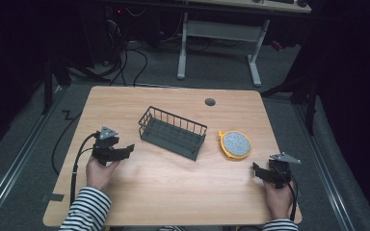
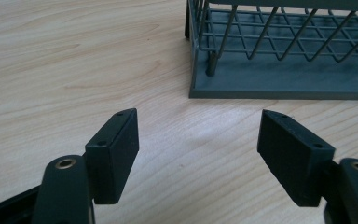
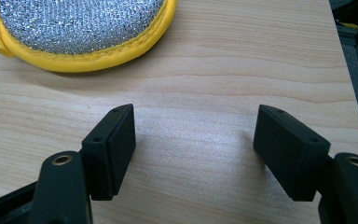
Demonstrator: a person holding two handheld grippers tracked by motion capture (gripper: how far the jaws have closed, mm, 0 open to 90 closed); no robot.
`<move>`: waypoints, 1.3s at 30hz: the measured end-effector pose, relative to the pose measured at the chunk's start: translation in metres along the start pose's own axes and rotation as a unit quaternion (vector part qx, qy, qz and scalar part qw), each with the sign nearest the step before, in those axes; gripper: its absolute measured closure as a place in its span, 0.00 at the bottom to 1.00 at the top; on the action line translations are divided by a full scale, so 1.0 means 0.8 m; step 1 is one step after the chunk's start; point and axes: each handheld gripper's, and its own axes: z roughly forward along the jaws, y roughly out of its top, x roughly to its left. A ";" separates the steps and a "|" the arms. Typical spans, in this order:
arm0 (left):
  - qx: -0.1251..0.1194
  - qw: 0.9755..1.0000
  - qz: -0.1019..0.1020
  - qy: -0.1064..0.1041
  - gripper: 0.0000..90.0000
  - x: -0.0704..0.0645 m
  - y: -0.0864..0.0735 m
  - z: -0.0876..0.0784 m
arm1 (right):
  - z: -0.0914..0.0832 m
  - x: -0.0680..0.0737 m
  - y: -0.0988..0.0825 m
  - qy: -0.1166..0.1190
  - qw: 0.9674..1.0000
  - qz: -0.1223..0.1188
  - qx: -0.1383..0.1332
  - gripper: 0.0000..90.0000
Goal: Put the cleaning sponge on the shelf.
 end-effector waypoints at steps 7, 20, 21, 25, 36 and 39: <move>0.018 0.999 0.031 0.021 0.45 -0.011 0.020 0.025 | 0.000 0.000 0.000 0.000 1.000 0.000 0.000 0.33; 0.053 0.998 0.019 0.041 0.59 -0.007 0.029 0.082 | 0.000 0.000 0.000 0.000 1.000 0.000 0.001 0.33; 0.053 0.998 0.019 0.041 0.60 -0.007 0.029 0.082 | 0.000 0.000 0.000 0.000 1.000 0.000 0.001 0.33; 0.049 0.998 0.010 0.039 0.67 -0.003 0.029 0.088 | 0.000 0.000 0.000 0.000 1.000 0.000 0.000 0.33; 0.062 0.998 0.004 0.029 0.75 -0.013 0.041 0.102 | -0.001 0.001 0.000 0.001 1.000 0.000 0.002 0.33; 0.062 0.998 0.005 0.028 0.78 -0.015 0.041 0.103 | -0.001 0.001 0.000 0.001 1.000 0.000 0.002 0.33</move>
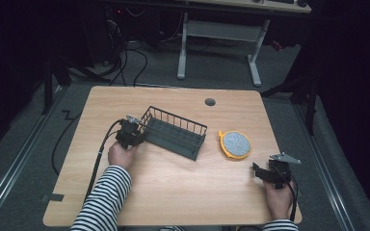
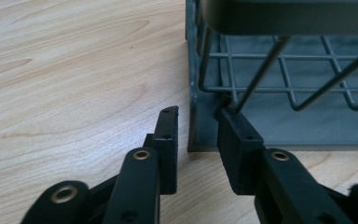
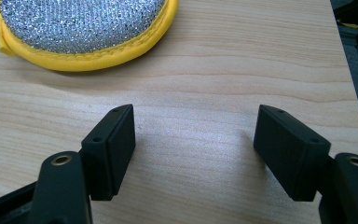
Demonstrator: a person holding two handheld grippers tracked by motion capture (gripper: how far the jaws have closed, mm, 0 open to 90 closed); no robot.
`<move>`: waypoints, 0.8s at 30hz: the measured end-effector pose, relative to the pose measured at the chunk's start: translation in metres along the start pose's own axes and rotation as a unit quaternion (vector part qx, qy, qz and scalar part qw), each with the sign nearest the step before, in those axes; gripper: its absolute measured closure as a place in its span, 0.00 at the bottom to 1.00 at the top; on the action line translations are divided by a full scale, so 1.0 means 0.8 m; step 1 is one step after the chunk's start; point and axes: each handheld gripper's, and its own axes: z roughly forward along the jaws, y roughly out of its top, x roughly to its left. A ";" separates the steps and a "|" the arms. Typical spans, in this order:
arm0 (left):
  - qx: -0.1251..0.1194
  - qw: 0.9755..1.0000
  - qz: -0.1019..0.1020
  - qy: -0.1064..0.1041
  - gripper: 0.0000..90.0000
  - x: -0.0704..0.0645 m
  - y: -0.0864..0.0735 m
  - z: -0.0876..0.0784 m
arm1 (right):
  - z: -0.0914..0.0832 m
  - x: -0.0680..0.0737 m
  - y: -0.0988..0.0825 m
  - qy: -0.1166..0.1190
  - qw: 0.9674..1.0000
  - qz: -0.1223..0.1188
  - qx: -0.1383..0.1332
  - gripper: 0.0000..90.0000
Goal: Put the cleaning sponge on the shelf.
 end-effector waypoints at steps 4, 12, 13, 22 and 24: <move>-0.002 1.000 -0.002 -0.005 0.78 -0.006 0.002 0.000 | 0.000 0.000 0.000 0.000 1.000 0.000 -0.001 0.33; -0.005 1.000 -0.009 -0.018 0.78 -0.018 0.006 0.006 | 0.000 0.000 0.000 0.000 1.000 -0.001 -0.001 0.33; -0.006 1.000 -0.007 -0.020 0.78 -0.022 0.007 0.007 | 0.000 0.000 0.000 0.000 1.000 -0.001 -0.002 0.33; -0.009 1.000 -0.005 -0.027 0.78 -0.032 0.010 0.011 | 0.000 0.000 0.000 0.000 1.000 -0.001 -0.001 0.33; -0.010 0.999 -0.002 -0.031 0.78 -0.034 0.011 0.012 | 0.000 0.000 0.000 0.000 1.000 -0.001 0.000 0.33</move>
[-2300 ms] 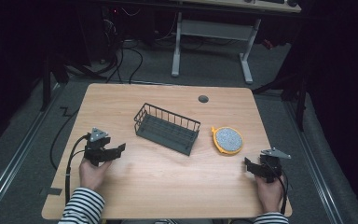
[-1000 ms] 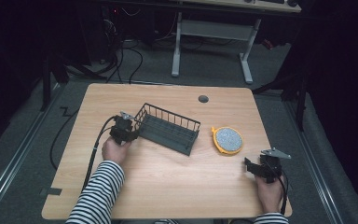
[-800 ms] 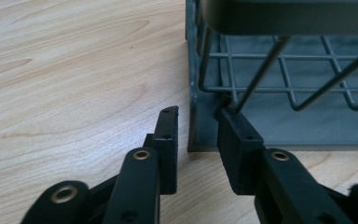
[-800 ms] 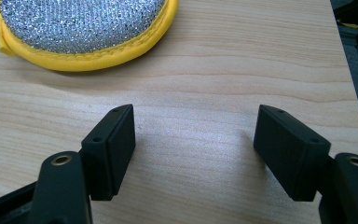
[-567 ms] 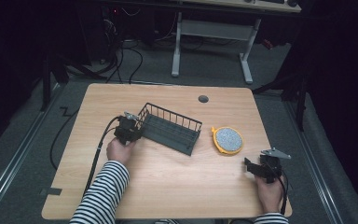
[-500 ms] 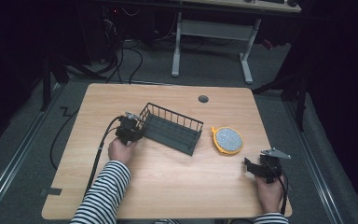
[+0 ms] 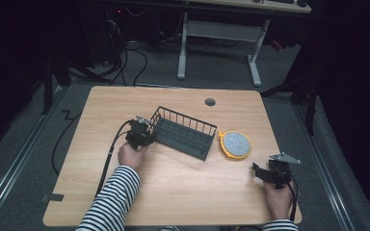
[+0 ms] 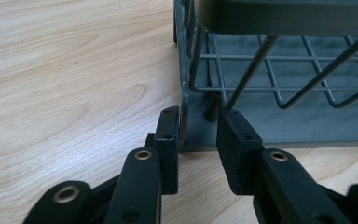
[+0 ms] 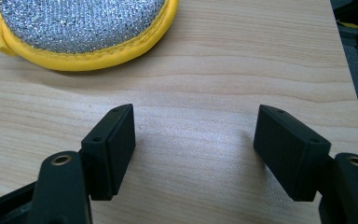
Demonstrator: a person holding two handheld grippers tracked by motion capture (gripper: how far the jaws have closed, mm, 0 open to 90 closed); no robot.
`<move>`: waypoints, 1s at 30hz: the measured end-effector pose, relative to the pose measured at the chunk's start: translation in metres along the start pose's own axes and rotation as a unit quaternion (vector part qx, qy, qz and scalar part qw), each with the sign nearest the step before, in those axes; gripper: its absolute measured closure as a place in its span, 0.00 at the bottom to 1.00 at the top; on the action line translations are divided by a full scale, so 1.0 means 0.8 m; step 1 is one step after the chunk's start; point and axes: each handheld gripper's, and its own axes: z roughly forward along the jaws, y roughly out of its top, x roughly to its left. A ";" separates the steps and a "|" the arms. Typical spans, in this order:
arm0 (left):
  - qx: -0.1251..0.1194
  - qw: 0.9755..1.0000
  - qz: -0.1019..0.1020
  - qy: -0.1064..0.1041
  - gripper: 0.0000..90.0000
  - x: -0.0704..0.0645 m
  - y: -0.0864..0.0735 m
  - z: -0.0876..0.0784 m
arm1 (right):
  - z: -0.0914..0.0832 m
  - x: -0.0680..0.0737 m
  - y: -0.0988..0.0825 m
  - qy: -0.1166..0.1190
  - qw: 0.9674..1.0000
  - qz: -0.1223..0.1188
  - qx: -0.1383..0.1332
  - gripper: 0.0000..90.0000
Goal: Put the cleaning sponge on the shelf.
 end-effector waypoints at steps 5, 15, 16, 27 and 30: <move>0.000 1.000 -0.004 -0.003 0.75 0.000 0.000 0.001 | 0.000 0.000 0.000 0.000 1.000 0.001 -0.001 0.33; 0.001 1.000 0.002 0.007 0.46 0.000 -0.006 -0.017 | 0.000 0.000 0.000 0.001 1.000 0.000 -0.001 0.33; 0.001 1.000 -0.002 0.007 0.45 0.002 -0.011 -0.023 | 0.000 0.000 0.000 0.001 1.000 0.000 -0.001 0.33; -0.011 1.000 -0.013 0.004 0.42 0.015 -0.023 -0.050 | 0.000 0.000 0.000 0.000 1.000 0.000 0.000 0.33; -0.015 1.000 -0.018 0.003 0.42 0.018 -0.027 -0.056 | 0.000 0.000 0.000 0.000 1.000 0.000 0.000 0.33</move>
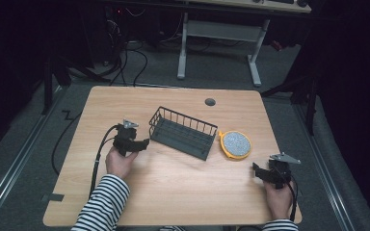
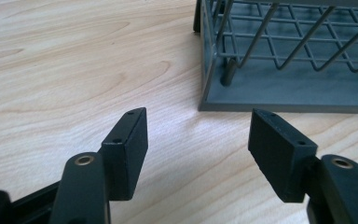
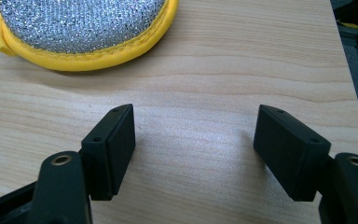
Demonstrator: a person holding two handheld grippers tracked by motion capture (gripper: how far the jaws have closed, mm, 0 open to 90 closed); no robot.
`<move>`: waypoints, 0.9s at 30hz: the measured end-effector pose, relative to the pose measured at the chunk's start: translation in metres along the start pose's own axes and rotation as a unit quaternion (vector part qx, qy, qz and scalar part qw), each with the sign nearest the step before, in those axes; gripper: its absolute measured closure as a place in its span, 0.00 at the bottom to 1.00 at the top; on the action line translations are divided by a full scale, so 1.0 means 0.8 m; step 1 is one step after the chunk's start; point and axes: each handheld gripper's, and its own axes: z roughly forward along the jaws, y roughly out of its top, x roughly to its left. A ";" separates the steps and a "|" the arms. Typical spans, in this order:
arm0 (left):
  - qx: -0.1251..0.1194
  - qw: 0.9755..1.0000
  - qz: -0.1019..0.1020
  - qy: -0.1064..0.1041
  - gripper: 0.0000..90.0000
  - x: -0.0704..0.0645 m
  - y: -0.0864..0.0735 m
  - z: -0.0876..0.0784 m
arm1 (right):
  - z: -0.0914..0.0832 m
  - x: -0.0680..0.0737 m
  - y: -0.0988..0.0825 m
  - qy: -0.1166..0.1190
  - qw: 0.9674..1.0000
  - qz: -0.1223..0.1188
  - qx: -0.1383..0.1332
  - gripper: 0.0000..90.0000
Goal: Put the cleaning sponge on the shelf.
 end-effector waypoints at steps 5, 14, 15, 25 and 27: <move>-0.013 1.000 -0.005 -0.005 0.42 0.005 -0.010 -0.017 | 0.000 0.000 0.000 0.000 1.000 0.000 -0.001 0.33; -0.013 1.000 -0.012 0.001 0.42 0.013 -0.038 -0.030 | 0.000 0.000 0.000 0.000 1.000 0.000 0.000 0.33; -0.013 1.000 -0.015 -0.001 0.42 0.013 -0.042 -0.032 | 0.000 0.000 0.000 0.000 1.000 0.000 0.000 0.33; -0.017 0.999 -0.029 0.016 0.41 0.025 -0.077 -0.049 | 0.000 0.000 0.000 0.000 1.000 -0.001 0.000 0.33; -0.020 0.999 -0.039 0.018 0.41 0.029 -0.086 -0.051 | 0.000 0.000 0.000 0.000 1.000 -0.001 0.000 0.33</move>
